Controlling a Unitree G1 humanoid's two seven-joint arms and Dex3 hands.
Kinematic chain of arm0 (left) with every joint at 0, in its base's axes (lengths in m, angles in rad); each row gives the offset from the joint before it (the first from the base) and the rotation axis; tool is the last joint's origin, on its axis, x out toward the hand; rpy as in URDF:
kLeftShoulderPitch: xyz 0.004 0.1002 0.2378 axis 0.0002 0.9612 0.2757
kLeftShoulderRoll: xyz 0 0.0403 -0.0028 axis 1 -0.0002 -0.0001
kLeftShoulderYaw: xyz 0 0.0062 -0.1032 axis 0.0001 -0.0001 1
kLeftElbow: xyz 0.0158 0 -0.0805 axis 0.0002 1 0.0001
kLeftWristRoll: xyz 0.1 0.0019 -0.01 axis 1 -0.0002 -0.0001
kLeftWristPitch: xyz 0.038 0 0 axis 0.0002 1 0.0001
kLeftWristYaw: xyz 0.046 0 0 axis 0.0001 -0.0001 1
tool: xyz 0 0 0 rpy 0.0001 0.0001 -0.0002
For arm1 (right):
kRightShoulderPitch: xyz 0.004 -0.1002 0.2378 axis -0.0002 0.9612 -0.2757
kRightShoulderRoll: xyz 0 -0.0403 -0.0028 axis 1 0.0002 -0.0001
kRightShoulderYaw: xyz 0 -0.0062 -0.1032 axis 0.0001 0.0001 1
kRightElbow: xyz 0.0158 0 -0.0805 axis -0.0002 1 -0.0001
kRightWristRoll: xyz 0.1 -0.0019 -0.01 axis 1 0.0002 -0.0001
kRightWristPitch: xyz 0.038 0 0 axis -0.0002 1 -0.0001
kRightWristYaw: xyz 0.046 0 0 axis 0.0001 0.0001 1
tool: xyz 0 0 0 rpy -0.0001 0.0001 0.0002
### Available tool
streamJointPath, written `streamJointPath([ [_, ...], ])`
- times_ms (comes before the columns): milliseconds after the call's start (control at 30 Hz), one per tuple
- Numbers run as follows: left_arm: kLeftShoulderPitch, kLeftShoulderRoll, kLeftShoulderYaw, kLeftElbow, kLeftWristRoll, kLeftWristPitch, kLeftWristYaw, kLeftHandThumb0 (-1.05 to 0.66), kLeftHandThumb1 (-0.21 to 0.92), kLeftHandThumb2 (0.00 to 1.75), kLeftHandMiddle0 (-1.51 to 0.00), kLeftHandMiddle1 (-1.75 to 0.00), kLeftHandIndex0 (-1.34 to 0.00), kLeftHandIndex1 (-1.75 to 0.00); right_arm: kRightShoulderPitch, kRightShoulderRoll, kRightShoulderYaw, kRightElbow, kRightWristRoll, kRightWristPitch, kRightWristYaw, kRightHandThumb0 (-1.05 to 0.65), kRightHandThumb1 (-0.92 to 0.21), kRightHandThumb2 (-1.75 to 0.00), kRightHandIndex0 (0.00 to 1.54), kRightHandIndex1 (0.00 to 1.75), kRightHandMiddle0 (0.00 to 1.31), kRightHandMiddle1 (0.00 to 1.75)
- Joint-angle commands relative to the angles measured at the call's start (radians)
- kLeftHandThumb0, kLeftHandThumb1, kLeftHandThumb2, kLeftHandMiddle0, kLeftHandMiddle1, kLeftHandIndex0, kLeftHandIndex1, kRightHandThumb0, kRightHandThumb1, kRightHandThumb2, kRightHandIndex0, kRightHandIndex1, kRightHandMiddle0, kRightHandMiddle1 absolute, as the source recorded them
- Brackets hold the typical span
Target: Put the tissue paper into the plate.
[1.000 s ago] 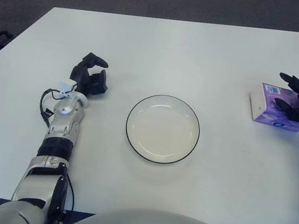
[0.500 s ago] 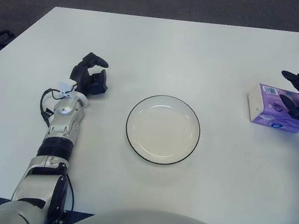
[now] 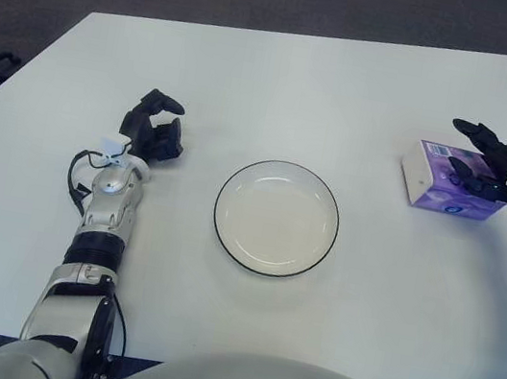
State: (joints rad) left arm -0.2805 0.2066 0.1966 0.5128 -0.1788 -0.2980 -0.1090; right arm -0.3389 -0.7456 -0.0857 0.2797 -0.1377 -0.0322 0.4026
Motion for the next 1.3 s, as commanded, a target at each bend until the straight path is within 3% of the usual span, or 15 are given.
streamJointPath([
  [0,0.131,-0.088,-0.016,0.074,0.001,0.012,0.005,-0.45,0.42,1.19,-1.29,-1.75,-0.53,-1.75,-0.014,0.047,0.031,0.048,0.000,0.019,0.005,-0.93,-0.92,-0.64,0.00,0.00,0.00,0.21],
  [400,0.145,-0.091,-0.019,0.054,0.004,0.017,0.013,-0.45,0.42,1.19,-1.29,-1.75,-0.53,-1.75,-0.056,0.082,0.072,0.101,-0.034,0.002,-0.039,-0.94,-0.92,-0.66,0.01,0.00,0.00,0.27],
  [700,0.151,-0.096,-0.009,0.044,-0.012,0.033,0.008,-0.45,0.41,1.20,-1.29,-1.75,-0.54,-1.75,-0.074,0.058,0.089,0.121,-0.084,-0.051,-0.078,-0.96,-0.92,-0.69,0.03,0.01,0.00,0.33],
  [1267,0.148,-0.086,-0.018,0.048,0.015,0.026,0.027,-0.45,0.43,1.18,-1.30,-1.75,-0.53,-1.75,-0.057,-0.015,0.062,-0.012,-0.087,-0.076,-0.024,-0.98,-0.92,-0.71,0.00,0.00,0.00,0.24],
])
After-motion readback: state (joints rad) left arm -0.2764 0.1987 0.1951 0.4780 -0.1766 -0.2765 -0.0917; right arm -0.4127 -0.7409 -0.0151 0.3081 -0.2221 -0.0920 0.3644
